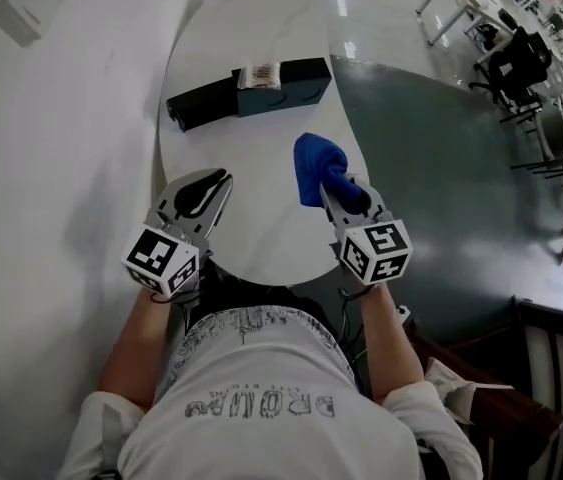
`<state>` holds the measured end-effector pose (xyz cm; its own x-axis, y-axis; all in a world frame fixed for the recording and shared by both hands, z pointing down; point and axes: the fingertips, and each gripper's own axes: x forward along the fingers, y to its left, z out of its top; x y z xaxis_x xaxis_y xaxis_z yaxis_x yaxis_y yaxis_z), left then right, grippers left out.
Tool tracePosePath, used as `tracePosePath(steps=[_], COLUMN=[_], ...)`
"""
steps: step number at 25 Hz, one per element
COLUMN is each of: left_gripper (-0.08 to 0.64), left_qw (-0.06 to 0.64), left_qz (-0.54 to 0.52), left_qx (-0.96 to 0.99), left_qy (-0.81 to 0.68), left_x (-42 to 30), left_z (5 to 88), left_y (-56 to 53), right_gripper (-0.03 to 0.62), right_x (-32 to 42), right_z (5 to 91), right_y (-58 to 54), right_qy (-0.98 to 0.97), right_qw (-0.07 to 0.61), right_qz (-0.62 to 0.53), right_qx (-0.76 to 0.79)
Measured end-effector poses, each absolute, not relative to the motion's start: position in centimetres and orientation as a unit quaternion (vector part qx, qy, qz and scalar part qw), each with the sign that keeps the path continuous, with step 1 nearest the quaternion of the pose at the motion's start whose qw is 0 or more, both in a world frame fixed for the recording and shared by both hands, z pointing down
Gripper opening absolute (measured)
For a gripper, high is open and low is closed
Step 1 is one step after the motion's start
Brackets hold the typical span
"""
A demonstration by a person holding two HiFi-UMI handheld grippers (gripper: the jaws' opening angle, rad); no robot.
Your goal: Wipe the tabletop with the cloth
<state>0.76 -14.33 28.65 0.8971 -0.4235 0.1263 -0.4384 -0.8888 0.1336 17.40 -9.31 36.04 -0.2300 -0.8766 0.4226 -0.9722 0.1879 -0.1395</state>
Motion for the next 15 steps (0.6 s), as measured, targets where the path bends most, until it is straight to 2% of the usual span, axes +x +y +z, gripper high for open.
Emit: tracePosePath(steps=[15], left_gripper=[0.054], left_qw=[0.074], left_qz=[0.029], left_qx=[0.967], left_qy=[-0.243], left_x=[-2.0], left_z=[26.9], left_y=[-16.3], right_gripper=[0.103], right_x=[13.6], right_z=[31.8], right_y=[-11.7], right_qy=[-0.787], right_qw=[0.109], right_qz=[0.159], right_qx=[0.586])
